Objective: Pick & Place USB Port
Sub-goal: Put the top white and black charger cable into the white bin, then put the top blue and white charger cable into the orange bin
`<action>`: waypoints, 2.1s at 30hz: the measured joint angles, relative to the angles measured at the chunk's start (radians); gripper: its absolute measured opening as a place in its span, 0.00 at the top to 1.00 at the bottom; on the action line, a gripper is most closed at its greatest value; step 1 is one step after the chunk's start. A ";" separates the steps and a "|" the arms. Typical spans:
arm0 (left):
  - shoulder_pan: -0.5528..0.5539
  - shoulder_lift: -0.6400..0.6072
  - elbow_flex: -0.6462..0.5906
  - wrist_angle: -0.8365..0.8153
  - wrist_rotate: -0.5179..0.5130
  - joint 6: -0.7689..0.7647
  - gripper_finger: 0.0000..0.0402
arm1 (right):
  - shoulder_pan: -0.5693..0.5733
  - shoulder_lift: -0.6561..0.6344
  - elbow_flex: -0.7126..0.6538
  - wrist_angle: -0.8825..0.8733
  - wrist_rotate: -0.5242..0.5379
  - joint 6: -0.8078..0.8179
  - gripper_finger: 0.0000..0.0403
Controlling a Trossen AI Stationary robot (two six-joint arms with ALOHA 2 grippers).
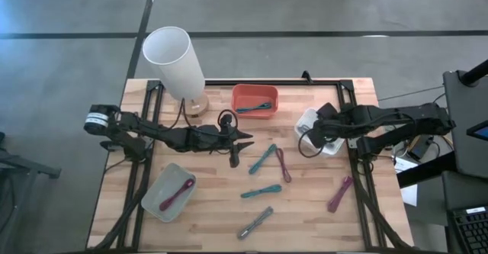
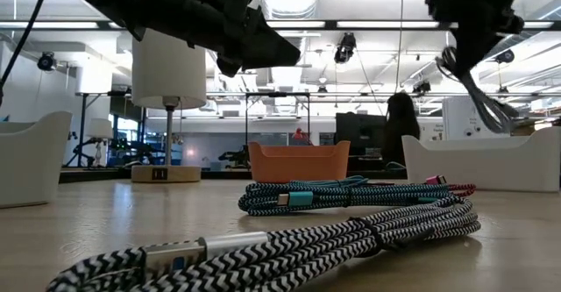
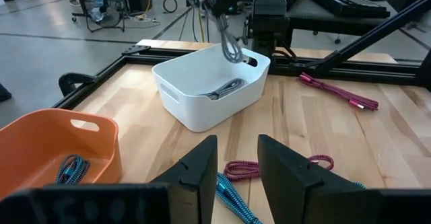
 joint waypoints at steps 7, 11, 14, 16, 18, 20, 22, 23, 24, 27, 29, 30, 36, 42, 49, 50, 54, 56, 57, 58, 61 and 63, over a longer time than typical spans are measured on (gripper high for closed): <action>0.002 0.000 0.000 0.000 0.000 0.000 0.72 | -0.067 0.000 -0.110 0.027 0.000 0.001 0.94; 0.003 0.000 0.000 0.000 0.000 0.000 0.71 | -0.097 0.000 -0.172 0.124 0.000 -0.020 0.94; 0.003 0.000 0.000 0.000 0.000 0.000 0.72 | -0.108 0.001 -0.226 0.208 -0.004 -0.066 0.94; 0.003 0.000 0.000 0.000 0.000 0.000 0.71 | -0.112 0.001 -0.256 0.238 -0.006 -0.085 0.94; 0.003 0.000 0.000 0.000 0.000 0.000 0.71 | -0.112 0.001 -0.274 0.238 -0.007 -0.081 0.94; 0.004 0.000 0.000 0.000 0.000 0.000 0.72 | -0.112 0.001 -0.283 0.238 -0.008 -0.080 0.94; 0.004 0.000 0.000 0.000 0.000 0.000 0.71 | -0.112 0.001 -0.289 0.239 -0.008 -0.075 0.94; 0.004 0.000 0.000 0.000 0.000 0.000 0.71 | -0.112 0.001 -0.291 0.240 -0.008 -0.073 0.94; 0.004 0.000 0.000 0.000 0.000 0.000 0.71 | -0.112 0.001 -0.295 0.242 -0.008 -0.073 0.94; 0.004 0.000 0.000 0.000 0.000 0.000 0.71 | -0.112 0.001 -0.312 0.248 -0.008 -0.071 0.94; 0.004 0.000 0.000 0.000 0.000 0.000 0.71 | -0.112 0.001 -0.329 0.276 -0.008 -0.070 0.94; 0.004 0.000 0.000 0.000 0.000 0.000 0.71 | -0.112 0.001 -0.339 0.293 -0.009 -0.070 0.94; 0.004 0.000 0.000 0.000 0.000 0.000 0.71 | -0.112 0.001 -0.384 0.348 -0.009 -0.078 0.90; 0.004 0.000 0.000 -0.001 0.000 0.000 0.71 | -0.112 0.001 -0.417 0.363 -0.011 -0.077 0.82; 0.004 0.000 0.000 -0.002 0.000 0.000 0.72 | -0.112 0.001 -0.477 0.502 -0.011 -0.078 0.78; 0.004 0.000 0.000 -0.002 0.000 0.000 0.72 | -0.112 0.001 -0.489 0.529 -0.011 -0.078 0.79; 0.004 0.000 0.000 -0.002 0.000 0.000 0.71 | -0.112 0.001 -0.507 0.565 -0.011 -0.086 0.80; 0.004 0.000 0.000 -0.002 0.000 0.000 0.72 | -0.112 0.001 -0.502 0.559 -0.025 -0.088 0.80; 0.004 0.000 0.000 -0.002 0.000 0.000 0.72 | -0.112 0.001 -0.494 0.558 -0.031 -0.096 0.80; 0.004 0.000 0.000 -0.002 0.000 0.000 0.71 | -0.112 0.001 -0.481 0.559 -0.035 -0.115 0.80; 0.004 0.000 0.000 -0.002 0.000 0.000 0.71 | -0.111 0.001 -0.439 0.561 -0.040 -0.192 0.77; 0.004 0.000 0.000 -0.002 0.000 -0.002 0.72 | -0.112 0.001 -0.407 0.564 -0.045 -0.245 0.75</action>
